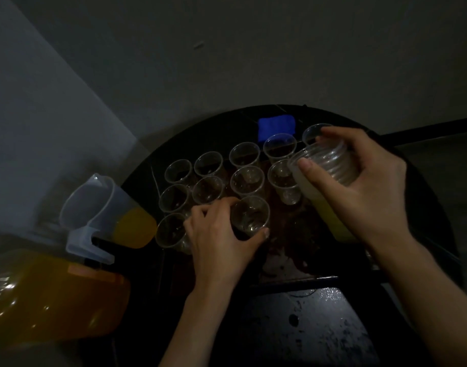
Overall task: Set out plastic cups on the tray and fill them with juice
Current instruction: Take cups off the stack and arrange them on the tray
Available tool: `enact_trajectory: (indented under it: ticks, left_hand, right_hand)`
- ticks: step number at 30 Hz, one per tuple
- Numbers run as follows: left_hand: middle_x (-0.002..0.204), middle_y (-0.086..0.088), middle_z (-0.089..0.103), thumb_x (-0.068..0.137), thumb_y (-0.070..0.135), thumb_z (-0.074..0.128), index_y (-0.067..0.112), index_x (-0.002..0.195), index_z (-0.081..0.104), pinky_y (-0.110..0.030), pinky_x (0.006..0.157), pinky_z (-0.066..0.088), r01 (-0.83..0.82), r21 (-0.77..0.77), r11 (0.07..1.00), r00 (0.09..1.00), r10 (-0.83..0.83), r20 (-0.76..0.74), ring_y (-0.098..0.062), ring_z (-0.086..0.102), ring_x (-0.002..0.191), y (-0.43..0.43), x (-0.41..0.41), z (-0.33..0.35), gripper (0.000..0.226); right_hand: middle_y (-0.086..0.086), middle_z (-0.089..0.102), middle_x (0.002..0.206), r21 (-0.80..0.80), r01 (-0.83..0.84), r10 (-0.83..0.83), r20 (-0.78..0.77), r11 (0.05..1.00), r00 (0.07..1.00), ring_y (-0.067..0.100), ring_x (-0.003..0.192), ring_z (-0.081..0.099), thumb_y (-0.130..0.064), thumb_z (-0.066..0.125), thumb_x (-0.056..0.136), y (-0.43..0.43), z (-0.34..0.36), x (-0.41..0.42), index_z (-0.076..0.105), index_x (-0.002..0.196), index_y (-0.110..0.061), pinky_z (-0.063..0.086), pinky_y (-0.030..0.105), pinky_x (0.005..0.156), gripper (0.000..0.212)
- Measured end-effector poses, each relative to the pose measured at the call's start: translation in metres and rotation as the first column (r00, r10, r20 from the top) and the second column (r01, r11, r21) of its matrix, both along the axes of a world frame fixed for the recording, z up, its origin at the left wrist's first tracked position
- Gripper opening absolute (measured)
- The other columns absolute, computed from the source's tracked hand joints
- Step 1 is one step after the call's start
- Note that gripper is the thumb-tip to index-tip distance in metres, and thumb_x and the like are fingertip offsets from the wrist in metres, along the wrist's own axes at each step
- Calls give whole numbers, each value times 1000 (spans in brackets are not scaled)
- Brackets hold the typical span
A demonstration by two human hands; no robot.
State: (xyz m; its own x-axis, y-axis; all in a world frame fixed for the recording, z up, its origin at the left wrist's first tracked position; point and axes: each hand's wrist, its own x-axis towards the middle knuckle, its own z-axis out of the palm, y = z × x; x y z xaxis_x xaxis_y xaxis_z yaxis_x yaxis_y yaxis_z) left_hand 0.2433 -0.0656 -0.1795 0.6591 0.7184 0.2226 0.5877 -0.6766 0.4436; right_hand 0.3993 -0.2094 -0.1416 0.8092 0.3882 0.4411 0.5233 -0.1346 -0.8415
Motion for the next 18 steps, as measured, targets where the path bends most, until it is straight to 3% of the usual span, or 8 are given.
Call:
enact_trajectory:
  ticks: [5, 7, 11, 16, 18]
  left_hand:
    - [109, 26, 36, 61, 57, 89, 36, 122, 57, -36, 95, 40, 9, -14, 1000, 1000, -8, 11, 2, 19, 106, 0, 0, 3, 72]
    - [113, 25, 45, 60, 59, 88, 35, 124, 58, -38, 98, 41, 29, 6, 1000, 1000, -29, 6, 2, 22, 107, 0, 0, 4, 74]
    - [122, 17, 56, 61, 66, 84, 33, 125, 60, -30, 101, 30, 81, 33, 996, 997, -81, -18, 0, 31, 113, 3, -1, 5, 75]
    - [120, 13, 57, 84, 55, 64, 25, 120, 65, -30, 97, 41, 198, 73, 978, 951, -209, 229, -5, 45, 115, -8, 0, 30, 47]
    - [122, 13, 58, 86, 46, 66, 23, 126, 62, -28, 97, 47, 332, -54, 942, 906, -302, 295, -8, 52, 119, -16, 2, 47, 46]
  right_hand:
    - [-9, 65, 114, -9, -6, 6, -4, 1000, 1000, 3, 103, 63, -68, 64, 77, 1, 0, 0, 60, 128, -22, 53, 26, 86, 69]
    - [-10, 64, 115, -12, -10, 10, -3, 1000, 1000, 2, 103, 63, -68, 63, 77, 1, -1, -1, 60, 128, -23, 53, 25, 86, 69]
    - [-9, 64, 115, -11, -17, 17, -11, 1000, 1000, 3, 103, 63, -67, 64, 77, 1, -2, -1, 60, 129, -23, 54, 28, 86, 69]
    - [-13, 65, 114, 6, -65, 65, -46, 998, 997, -1, 103, 63, -66, 63, 78, 8, -1, -7, 59, 128, -28, 53, 26, 86, 63]
    - [-20, 64, 114, 58, -123, 130, -127, 991, 983, -3, 102, 63, -67, 61, 78, 12, 1, -11, 56, 127, -36, 54, 25, 85, 59]
